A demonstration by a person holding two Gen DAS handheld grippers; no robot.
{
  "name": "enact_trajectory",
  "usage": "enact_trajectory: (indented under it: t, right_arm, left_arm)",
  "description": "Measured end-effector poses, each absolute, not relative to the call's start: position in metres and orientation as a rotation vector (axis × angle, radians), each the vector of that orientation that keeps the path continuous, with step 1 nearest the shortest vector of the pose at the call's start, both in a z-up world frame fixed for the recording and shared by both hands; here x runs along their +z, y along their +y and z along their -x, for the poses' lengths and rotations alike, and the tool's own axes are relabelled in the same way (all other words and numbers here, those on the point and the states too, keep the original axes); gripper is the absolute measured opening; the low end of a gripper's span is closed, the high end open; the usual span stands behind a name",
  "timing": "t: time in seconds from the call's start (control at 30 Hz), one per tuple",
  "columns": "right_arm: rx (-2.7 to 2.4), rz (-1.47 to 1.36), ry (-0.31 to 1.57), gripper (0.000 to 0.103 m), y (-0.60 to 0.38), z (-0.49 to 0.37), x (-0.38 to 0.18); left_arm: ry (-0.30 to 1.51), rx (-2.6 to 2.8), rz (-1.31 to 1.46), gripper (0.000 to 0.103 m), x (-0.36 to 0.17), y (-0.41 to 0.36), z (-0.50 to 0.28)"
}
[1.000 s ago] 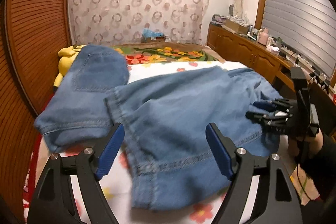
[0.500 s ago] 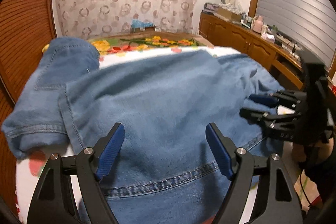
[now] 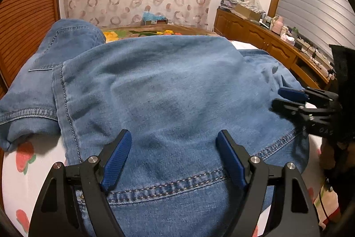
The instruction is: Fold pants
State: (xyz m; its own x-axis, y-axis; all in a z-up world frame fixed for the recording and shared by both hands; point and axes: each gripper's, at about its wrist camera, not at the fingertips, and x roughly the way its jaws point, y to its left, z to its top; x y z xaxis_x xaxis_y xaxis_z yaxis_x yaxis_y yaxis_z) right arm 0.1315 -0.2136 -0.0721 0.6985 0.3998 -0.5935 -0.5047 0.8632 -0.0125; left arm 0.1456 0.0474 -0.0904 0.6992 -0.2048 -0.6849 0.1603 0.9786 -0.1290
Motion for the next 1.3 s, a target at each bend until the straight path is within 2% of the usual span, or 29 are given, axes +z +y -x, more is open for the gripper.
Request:
enact_trajectory:
  t: [0.3, 0.6, 0.87, 1.17, 1.2, 1.23, 1.27, 1.3]
  right_arm:
    - [0.357, 0.168, 0.575, 0.05, -0.29, -0.11, -0.059]
    - [0.168, 0.132, 0.659, 0.05, -0.376, -0.121, -0.083]
    - [0.144, 0.083, 0.716, 0.05, -0.405, -0.147, -0.099]
    - [0.136, 0.134, 0.722, 0.049, -0.384, -0.159, -0.09]
    - [0.135, 0.136, 0.721, 0.047, -0.384, -0.161, -0.09]
    - [0.134, 0.129, 0.719, 0.037, -0.386, -0.163, -0.09]
    - [0.133, 0.114, 0.718, 0.035, -0.389, -0.166, -0.089]
    - [0.132, 0.102, 0.717, 0.024, -0.391, -0.167, -0.088]
  left_arm:
    - [0.767, -0.206, 0.068, 0.08, -0.091, 0.046, -0.144]
    - [0.768, -0.205, 0.069, 0.08, -0.091, 0.046, -0.144]
    - [0.771, -0.203, 0.067, 0.08, -0.091, 0.045, -0.143]
    - [0.771, -0.203, 0.068, 0.08, -0.09, 0.045, -0.143]
    - [0.771, -0.203, 0.069, 0.08, -0.09, 0.045, -0.144]
    - [0.771, -0.205, 0.071, 0.08, -0.091, 0.046, -0.144]
    - [0.771, -0.206, 0.073, 0.08, -0.092, 0.048, -0.144]
    - [0.772, -0.207, 0.075, 0.08, -0.092, 0.048, -0.144]
